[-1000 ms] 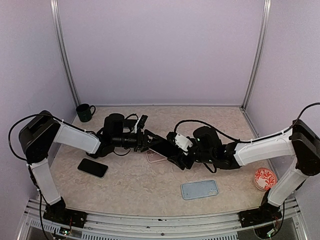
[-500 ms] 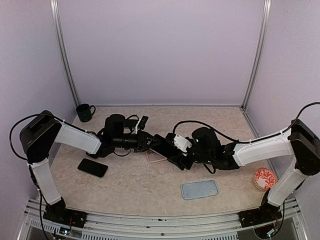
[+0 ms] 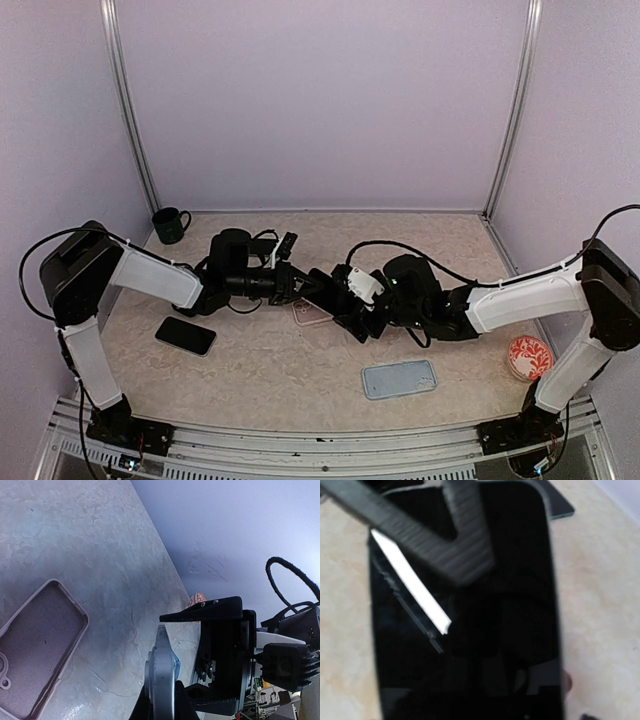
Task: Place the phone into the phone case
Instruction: Pass from the right arm to the left, then pass from the left arm to the right
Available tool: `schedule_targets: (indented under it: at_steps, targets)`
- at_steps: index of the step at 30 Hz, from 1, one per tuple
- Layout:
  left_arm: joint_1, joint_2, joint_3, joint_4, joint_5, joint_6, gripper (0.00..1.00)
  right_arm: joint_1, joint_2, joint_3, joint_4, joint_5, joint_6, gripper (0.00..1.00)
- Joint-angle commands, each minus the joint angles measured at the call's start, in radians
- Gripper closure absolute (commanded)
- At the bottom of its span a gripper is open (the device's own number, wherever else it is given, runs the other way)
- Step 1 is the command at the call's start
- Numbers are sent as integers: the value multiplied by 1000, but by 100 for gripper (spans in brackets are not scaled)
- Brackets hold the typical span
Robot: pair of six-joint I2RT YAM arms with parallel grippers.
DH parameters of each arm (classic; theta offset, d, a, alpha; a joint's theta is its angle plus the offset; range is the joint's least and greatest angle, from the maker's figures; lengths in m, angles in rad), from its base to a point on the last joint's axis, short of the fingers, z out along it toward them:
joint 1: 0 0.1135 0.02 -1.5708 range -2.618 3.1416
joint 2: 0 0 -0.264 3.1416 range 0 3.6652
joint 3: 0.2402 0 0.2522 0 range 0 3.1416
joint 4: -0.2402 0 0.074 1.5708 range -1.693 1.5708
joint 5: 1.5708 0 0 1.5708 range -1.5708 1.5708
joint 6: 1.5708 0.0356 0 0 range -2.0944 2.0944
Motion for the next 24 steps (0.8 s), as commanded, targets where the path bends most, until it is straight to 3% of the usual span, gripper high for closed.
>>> schedule_targets:
  at_steps: [1,15,24]
  targets:
    - [-20,-28,25,29,14,19,100,9,-52,4,63,53,31,2]
    - [-34,-133,-24,106,-27,53,100,-13,-310,-136,202,16,201,1]
    - [-37,-249,-127,256,-86,63,100,-167,-404,-186,244,-283,482,1]
